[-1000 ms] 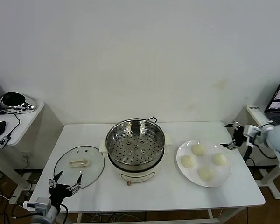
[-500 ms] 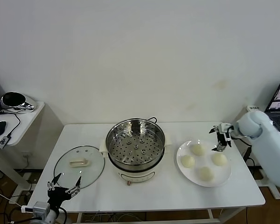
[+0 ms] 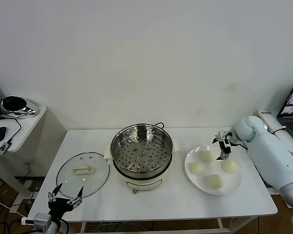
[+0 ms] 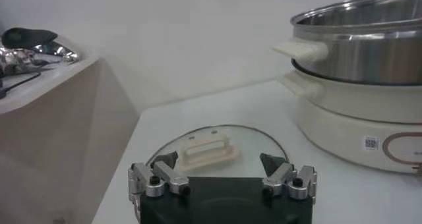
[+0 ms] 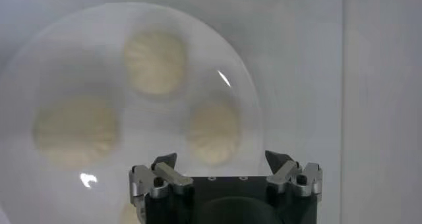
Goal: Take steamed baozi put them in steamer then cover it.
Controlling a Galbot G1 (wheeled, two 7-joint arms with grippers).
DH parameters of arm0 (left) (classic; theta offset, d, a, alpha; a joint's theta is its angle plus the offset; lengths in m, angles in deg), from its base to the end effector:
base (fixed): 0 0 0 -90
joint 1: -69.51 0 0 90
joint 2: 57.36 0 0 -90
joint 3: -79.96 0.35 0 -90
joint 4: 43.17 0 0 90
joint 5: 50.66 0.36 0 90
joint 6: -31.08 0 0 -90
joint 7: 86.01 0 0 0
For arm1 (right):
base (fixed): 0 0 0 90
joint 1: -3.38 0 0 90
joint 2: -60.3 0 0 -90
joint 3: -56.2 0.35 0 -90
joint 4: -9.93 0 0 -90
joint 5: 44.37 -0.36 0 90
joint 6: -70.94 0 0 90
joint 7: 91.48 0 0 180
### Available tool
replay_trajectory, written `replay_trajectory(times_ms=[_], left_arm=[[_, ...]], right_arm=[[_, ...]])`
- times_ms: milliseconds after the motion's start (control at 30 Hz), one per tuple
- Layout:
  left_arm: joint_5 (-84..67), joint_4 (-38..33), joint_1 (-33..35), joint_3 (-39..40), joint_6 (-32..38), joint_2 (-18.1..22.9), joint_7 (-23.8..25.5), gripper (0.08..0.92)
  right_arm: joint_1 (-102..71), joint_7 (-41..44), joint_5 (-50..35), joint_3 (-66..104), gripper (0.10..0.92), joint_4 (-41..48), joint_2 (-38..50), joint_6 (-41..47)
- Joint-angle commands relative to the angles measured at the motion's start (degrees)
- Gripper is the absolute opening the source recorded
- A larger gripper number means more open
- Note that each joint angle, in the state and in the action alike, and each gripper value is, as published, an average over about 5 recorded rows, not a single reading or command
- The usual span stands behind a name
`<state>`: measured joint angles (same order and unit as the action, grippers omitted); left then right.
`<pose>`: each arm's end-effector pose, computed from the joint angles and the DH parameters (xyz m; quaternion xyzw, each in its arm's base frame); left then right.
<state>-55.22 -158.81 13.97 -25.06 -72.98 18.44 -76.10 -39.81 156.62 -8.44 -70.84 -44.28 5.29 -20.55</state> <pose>0.1636 0.1292 -0.3156 -0.0154 -0.9760 -0.1085 0.1881 0.5679 -0.1773 -0.2134 0.4532 -0.5834 0.5661 0.3657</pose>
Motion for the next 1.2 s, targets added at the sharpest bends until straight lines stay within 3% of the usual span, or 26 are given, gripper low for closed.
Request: replay_trajectory(times_ms=[33, 1000, 1200], left_arm=[[0.18, 0.05, 0.21, 0.05, 0.03, 0.05, 0.01, 0.823], [0.61, 1.39, -0.11, 0.88, 0.15, 0.05, -0.17, 0.823], [0.89, 1.73, -0.28, 1.30, 0.16, 0.15, -0.15, 0.823]], right_arm=[[1.47, -1.58, 1.70, -0.73, 0.823, 5.31, -2.80, -1.31], [0.77, -4.65, 4.68, -0.15, 0.822, 8.68, -5.90, -0.83], [1.07, -4.52, 4.70, -0.03, 0.743, 9.32, -5.78, -0.57]])
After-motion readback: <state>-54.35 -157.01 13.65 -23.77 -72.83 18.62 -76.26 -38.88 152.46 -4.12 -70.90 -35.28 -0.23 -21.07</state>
